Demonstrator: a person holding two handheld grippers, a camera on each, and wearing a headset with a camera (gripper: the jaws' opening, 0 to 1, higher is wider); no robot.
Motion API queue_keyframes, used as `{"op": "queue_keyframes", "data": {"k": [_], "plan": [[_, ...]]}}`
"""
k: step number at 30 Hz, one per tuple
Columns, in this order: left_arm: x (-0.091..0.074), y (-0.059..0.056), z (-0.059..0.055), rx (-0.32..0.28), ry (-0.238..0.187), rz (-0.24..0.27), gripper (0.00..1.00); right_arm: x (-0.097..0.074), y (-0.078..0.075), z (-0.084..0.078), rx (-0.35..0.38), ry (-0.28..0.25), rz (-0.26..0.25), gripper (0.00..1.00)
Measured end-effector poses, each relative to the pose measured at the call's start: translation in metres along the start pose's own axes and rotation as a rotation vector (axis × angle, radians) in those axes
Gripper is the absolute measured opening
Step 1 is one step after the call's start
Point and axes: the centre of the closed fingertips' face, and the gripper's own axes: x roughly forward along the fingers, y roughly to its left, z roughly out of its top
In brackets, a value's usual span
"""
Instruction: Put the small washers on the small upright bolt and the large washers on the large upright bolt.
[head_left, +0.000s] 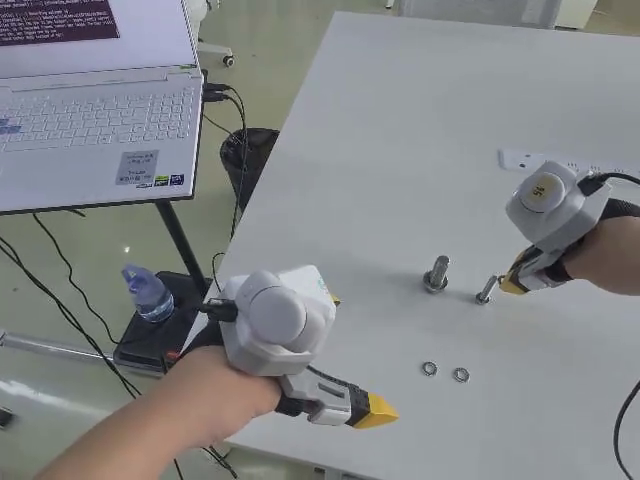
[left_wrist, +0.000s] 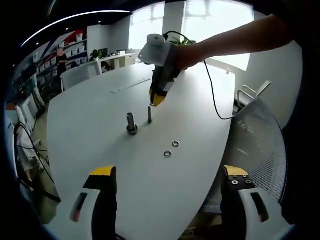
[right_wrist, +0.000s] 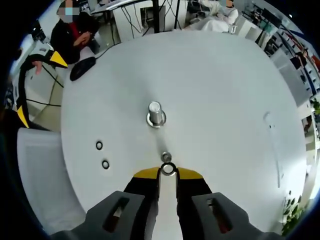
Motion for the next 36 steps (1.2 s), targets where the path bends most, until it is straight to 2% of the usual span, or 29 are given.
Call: {"op": "queue_keyframes", "data": {"k": [9, 36], "plan": [[-0.001, 0.000, -0.004, -0.006, 0.005, 0.002, 0.86, 0.004, 0.001, 0.008, -0.018, -0.003, 0.001, 0.12], [-0.001, -0.002, -0.010, -0.017, 0.013, 0.000, 0.85, 0.014, 0.003, 0.006, -0.036, 0.014, 0.003, 0.13]]}}
